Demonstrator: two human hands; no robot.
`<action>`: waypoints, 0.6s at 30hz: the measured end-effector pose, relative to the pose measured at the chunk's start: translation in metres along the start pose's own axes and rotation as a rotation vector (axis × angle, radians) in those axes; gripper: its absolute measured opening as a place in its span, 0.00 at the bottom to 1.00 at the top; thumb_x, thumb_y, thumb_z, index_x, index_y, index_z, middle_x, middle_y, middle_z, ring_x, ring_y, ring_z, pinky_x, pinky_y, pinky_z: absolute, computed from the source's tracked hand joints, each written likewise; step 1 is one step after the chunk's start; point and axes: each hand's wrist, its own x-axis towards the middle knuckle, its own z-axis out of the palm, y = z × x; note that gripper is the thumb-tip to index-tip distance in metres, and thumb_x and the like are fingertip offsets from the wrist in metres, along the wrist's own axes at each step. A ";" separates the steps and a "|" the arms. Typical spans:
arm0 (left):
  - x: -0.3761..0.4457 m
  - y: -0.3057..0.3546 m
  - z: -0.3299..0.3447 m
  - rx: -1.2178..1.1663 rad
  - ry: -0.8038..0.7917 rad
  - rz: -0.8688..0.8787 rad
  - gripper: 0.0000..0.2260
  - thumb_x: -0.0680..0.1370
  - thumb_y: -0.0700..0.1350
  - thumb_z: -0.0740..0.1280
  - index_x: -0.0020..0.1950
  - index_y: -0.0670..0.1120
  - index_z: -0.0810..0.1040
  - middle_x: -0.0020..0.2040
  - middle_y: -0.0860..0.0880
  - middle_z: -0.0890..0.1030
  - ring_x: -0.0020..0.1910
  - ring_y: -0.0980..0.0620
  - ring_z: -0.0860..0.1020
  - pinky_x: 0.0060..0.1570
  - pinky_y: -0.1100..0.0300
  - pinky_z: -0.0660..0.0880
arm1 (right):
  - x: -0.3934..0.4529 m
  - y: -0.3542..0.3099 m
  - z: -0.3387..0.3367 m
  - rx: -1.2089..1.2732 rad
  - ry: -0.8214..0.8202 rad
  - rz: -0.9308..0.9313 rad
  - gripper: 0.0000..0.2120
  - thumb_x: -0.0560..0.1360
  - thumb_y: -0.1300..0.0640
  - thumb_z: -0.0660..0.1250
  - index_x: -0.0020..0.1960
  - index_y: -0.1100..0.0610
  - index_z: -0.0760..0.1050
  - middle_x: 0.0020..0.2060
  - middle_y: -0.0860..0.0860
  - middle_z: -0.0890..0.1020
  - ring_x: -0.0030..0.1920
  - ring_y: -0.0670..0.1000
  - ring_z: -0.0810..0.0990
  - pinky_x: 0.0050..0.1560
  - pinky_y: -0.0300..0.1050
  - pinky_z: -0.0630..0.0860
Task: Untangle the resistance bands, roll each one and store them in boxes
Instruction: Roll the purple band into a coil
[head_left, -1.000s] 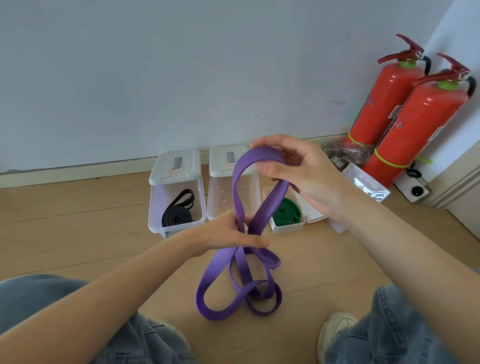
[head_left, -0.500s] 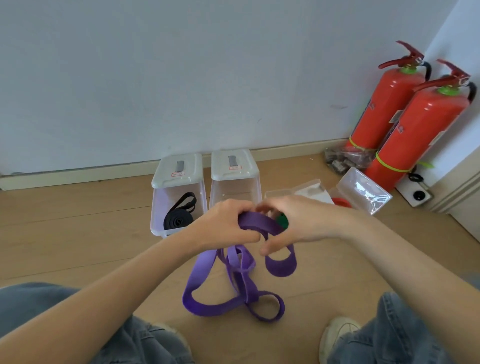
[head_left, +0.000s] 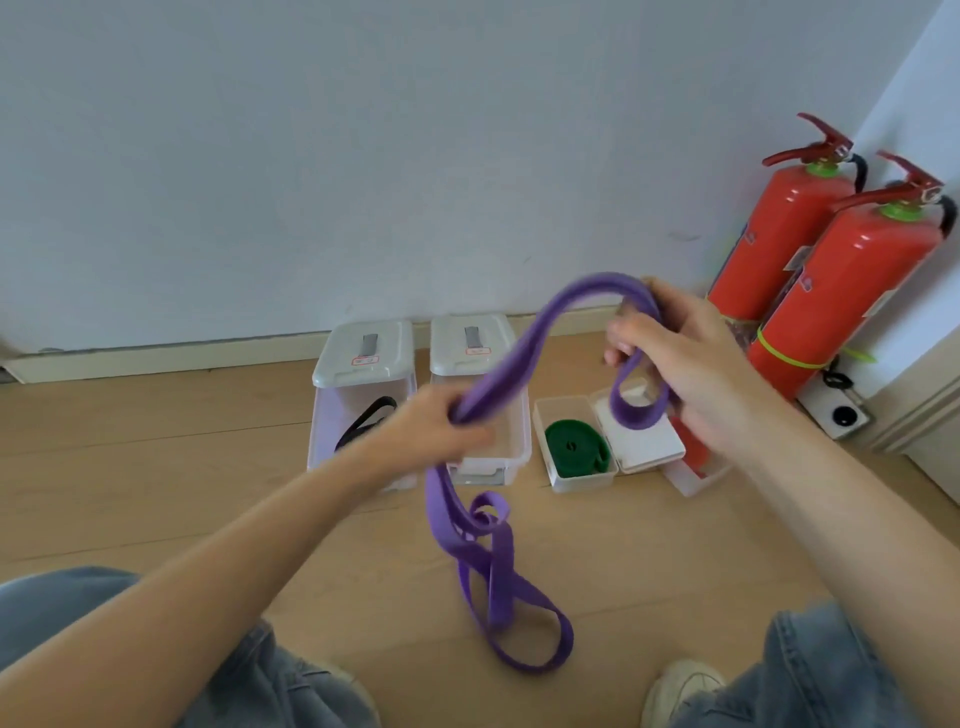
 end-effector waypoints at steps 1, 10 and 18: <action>0.000 0.013 -0.016 -0.206 0.073 0.036 0.09 0.73 0.36 0.66 0.35 0.47 0.71 0.22 0.56 0.67 0.20 0.59 0.67 0.22 0.69 0.67 | 0.003 0.003 -0.011 -0.290 -0.012 0.004 0.11 0.70 0.60 0.68 0.32 0.49 0.72 0.25 0.44 0.75 0.30 0.44 0.74 0.38 0.39 0.70; -0.004 0.046 0.007 0.205 -0.141 0.130 0.06 0.68 0.39 0.70 0.40 0.43 0.74 0.29 0.54 0.71 0.26 0.59 0.67 0.28 0.69 0.65 | -0.018 0.016 0.024 -0.646 -0.537 0.194 0.24 0.63 0.45 0.76 0.55 0.50 0.75 0.52 0.44 0.81 0.54 0.42 0.78 0.56 0.39 0.73; -0.008 -0.024 0.027 0.237 -0.180 -0.005 0.03 0.73 0.40 0.65 0.39 0.45 0.74 0.39 0.48 0.80 0.40 0.53 0.78 0.43 0.65 0.74 | -0.019 -0.003 0.035 0.268 -0.234 0.021 0.13 0.67 0.68 0.63 0.34 0.54 0.81 0.29 0.49 0.80 0.32 0.45 0.78 0.39 0.36 0.76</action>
